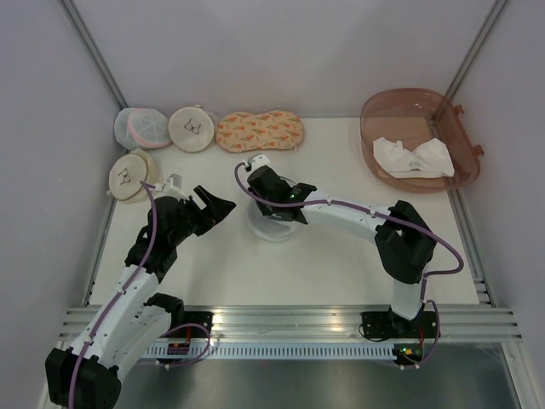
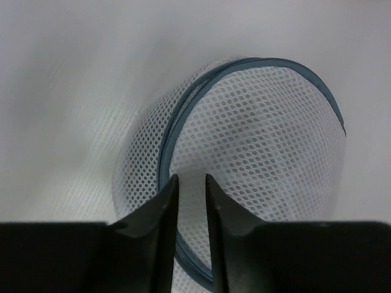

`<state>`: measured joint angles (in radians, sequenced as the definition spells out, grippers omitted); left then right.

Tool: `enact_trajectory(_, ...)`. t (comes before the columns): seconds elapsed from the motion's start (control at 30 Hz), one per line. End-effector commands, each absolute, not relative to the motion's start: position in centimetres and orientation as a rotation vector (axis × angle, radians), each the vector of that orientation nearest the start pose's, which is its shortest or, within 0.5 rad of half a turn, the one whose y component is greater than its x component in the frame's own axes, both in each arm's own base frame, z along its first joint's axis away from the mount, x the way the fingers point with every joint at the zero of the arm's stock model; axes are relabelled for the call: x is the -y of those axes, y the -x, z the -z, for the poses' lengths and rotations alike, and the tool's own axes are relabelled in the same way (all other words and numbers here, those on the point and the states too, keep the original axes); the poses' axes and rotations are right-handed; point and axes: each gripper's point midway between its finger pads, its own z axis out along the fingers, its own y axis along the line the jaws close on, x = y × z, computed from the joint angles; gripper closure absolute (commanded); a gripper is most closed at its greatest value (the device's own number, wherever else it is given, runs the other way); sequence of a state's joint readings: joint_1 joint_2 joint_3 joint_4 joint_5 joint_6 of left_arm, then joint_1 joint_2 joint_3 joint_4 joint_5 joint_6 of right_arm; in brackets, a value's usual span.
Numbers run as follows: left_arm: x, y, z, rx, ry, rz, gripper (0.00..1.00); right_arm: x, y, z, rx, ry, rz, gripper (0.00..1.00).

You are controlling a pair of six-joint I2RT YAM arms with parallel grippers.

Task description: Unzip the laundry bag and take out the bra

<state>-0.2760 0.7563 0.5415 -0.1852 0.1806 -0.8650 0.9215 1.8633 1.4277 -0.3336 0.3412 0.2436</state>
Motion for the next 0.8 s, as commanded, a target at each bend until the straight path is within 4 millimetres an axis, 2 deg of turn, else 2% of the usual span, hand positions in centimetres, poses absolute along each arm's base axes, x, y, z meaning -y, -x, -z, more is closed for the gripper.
enact_trajectory(0.0, 13.8, -26.5, -18.7, -1.999, 0.509, 0.909, 0.1, -36.4, -33.9, -11.2, -2.229, 0.577, -0.214, 0.79)
enact_trajectory(0.03, 13.8, -26.5, -18.6, -2.001, 0.51, 0.906, 0.1, -36.4, -34.0, -11.4, -2.226, 0.571, -0.218, 0.95)
enact_trajectory(0.07, 13.8, -26.5, -18.5, -2.005, 0.51, 0.906, 0.1, -36.3, -33.9, -11.5, -2.221, 0.57, -0.22, 1.0)
enact_trajectory(0.3, 13.8, -26.5, -18.6, -2.002, 0.512, 0.909, 0.1, -35.0, -33.8, -14.2, -2.172, 0.531, -0.213, 0.99)
enact_trajectory(0.47, 14.1, -26.6, -18.4, -2.009, 0.512, 0.923, 0.11, -34.8, -33.5, -14.5, -2.167, 0.546, -0.219, 0.99)
enact_trajectory(0.57, 14.1, -26.7, -18.3, -2.012, 0.513, 0.922, 0.11, -36.1, -32.7, -15.4, -2.152, 0.58, -0.328, 0.73)
enact_trajectory(0.6, 14.1, -26.7, -18.2, -2.015, 0.514, 0.921, 0.11, -36.7, -32.3, -16.0, -2.138, 0.599, -0.375, 0.6)
enact_trajectory(0.67, 14.1, -26.7, -18.1, -2.016, 0.516, 0.921, 0.11, -37.2, -32.3, -15.9, -2.137, 0.611, -0.388, 0.47)
enact_trajectory(0.77, 14.1, -26.8, -18.3, -2.012, 0.513, 0.924, 0.11, -37.2, -32.8, -14.7, -2.16, 0.62, -0.336, 0.44)
